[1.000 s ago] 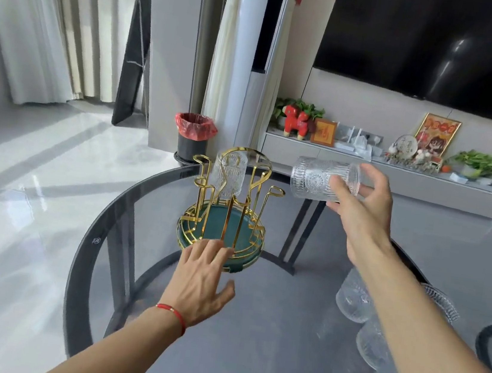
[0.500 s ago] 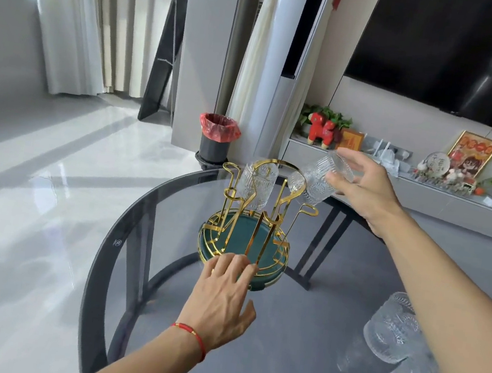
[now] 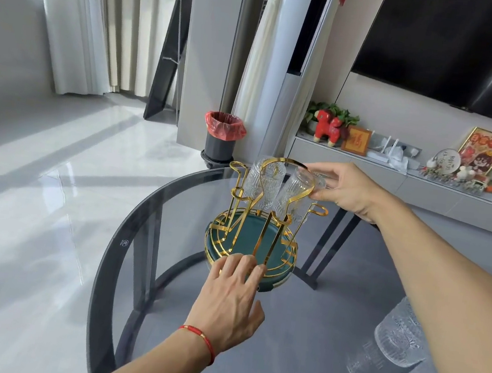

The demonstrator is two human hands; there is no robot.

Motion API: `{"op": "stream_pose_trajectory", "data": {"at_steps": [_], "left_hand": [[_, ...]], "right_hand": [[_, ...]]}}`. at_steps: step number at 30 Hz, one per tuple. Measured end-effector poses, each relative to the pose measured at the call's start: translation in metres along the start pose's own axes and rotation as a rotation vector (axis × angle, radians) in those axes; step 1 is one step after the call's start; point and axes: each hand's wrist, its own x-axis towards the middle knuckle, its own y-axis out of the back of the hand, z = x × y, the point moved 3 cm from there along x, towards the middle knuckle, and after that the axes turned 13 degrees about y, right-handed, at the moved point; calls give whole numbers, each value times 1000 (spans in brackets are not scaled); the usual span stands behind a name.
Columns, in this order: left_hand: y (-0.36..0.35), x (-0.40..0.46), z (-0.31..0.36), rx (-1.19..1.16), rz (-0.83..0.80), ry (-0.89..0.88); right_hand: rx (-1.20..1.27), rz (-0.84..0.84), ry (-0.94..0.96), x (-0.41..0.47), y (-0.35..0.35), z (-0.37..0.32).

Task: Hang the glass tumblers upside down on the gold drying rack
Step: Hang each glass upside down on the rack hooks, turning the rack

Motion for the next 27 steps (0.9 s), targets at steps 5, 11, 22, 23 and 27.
{"op": "stream_pose_trajectory", "data": {"at_steps": [5,11,22,23,27], "left_hand": [[-1,0,0,-1,11,-4],[-2,1,1,-1,13,2],[7,-2,2,8,-11,7],[8,-3,3,17,-7,5],[20,-13,20,-48,12,6]], "right_hand": [[18,-48,14,4,-11,-2],[55,-65,-18,3,-17,0],[49,394,-51,-87,-1,-19],[75,486,-36,-104,-4,-29],[188,726,53,-186,-32,-71]]}}
